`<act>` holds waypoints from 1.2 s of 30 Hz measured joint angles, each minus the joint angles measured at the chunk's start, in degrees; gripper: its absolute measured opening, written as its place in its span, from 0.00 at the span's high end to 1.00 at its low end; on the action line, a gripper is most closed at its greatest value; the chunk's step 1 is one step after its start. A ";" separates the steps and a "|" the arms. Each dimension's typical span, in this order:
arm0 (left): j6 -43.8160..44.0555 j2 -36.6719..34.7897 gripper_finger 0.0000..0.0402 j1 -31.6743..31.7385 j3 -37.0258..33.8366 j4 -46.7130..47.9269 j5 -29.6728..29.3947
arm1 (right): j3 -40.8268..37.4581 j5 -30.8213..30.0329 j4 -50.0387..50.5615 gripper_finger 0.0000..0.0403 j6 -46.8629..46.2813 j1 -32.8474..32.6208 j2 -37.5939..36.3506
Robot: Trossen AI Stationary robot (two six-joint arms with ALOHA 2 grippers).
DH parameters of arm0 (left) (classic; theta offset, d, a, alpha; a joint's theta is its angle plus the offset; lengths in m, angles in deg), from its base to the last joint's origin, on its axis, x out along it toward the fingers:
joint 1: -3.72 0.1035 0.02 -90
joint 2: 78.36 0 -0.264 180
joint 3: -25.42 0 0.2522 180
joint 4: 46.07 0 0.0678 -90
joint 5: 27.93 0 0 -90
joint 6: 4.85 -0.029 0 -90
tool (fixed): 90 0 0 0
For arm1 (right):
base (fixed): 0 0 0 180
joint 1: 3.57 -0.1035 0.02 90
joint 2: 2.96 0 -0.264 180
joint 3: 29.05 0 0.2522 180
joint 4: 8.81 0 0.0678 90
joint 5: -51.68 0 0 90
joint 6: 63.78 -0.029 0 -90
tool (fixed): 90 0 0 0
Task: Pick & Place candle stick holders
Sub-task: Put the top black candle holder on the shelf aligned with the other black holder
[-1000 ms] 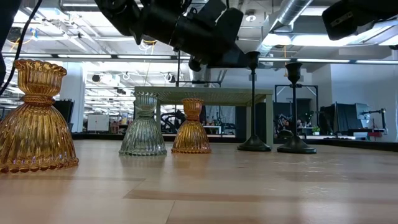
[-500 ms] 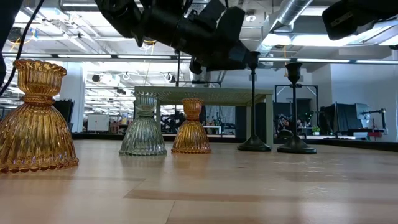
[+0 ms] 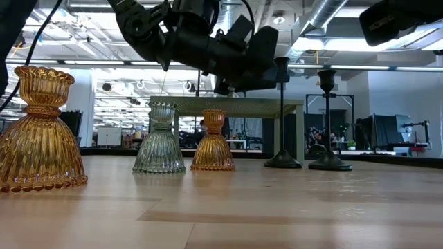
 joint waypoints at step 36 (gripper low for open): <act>-1.51 0.50 0.54 0.61 1.70 0.64 -1.77 | 0.00 0.01 0.55 1.00 -0.02 0.00 0.01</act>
